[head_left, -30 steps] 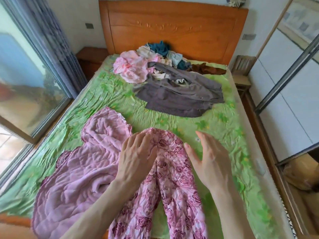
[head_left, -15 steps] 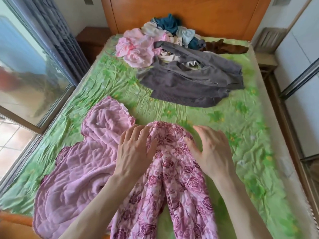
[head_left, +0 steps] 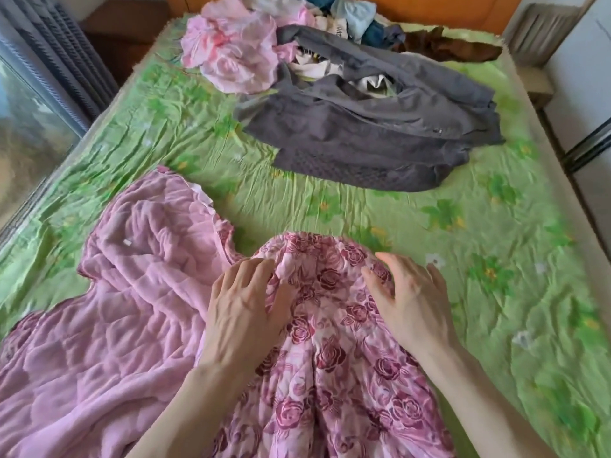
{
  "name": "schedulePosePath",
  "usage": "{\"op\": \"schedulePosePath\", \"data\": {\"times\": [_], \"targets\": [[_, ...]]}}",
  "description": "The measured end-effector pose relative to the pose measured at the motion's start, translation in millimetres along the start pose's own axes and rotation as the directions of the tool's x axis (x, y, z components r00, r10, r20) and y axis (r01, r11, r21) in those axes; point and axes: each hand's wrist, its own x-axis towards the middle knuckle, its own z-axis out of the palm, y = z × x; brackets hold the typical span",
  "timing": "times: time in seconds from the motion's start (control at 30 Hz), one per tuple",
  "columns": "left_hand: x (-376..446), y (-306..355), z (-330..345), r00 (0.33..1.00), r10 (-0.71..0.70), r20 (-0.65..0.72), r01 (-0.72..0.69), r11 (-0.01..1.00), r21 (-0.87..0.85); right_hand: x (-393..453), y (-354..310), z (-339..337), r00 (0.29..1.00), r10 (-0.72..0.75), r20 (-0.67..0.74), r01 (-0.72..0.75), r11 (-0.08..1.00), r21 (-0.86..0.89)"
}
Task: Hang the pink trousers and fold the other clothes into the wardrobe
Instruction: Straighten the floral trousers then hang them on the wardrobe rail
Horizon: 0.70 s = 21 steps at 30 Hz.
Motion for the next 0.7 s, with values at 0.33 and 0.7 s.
{"op": "schedulePosePath", "data": {"times": [0.33, 0.7], "targets": [[50.2, -55.4, 107.8, 0.992, 0.015, 0.127, -0.026, 0.996, 0.090, 75.4, 36.0, 93.2, 0.969, 0.152, 0.192, -0.150, 0.988, -0.028], [76.6, -74.9, 149.8, 0.903, -0.316, 0.292, 0.316, 0.947, 0.046, 111.3, 51.0, 137.5, 0.774, 0.451, 0.445, -0.610, 0.718, 0.335]]}}
